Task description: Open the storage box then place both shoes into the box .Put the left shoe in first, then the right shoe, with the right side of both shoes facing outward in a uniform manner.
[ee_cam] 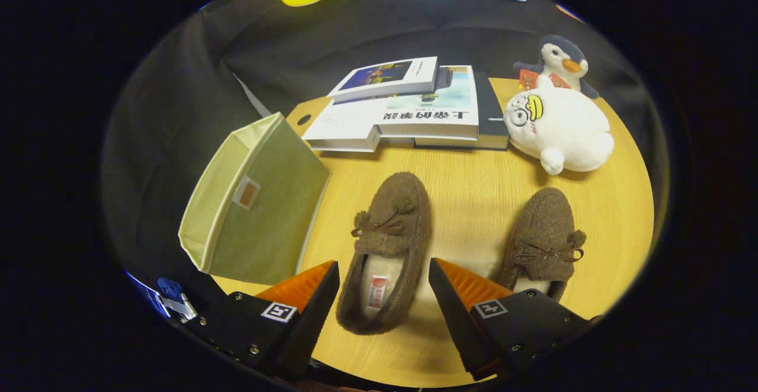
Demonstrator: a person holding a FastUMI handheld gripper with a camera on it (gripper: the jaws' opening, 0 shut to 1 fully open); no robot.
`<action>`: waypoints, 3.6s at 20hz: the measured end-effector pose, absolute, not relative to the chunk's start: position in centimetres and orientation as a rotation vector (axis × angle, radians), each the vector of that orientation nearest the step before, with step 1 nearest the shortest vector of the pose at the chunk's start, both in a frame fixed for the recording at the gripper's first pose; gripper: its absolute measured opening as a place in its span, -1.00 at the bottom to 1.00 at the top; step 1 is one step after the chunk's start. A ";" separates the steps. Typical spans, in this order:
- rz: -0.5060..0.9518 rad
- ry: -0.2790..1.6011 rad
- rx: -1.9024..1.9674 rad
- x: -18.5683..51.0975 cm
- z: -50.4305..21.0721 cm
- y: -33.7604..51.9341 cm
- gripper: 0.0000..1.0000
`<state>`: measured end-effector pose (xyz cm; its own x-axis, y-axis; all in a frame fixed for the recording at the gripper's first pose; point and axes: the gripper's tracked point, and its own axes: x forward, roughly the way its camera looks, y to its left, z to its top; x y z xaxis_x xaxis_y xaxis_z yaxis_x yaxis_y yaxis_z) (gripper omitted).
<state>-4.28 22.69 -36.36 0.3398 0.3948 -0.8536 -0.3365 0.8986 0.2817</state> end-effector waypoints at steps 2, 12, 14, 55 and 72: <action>0.458 1.148 0.016 -4.0 -37.9 22.4 0.84; 0.326 1.239 0.014 -1.1 -42.3 22.6 -0.93; 0.357 1.268 0.013 -2.0 -41.9 23.0 -0.93; 0.692 1.252 -0.140 -0.8 -29.5 51.4 -0.93; 0.720 1.147 -0.060 0.0 -23.9 44.5 0.99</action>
<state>-0.03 44.54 -23.94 0.2150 0.4899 -0.8449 -0.5485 0.7763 0.3105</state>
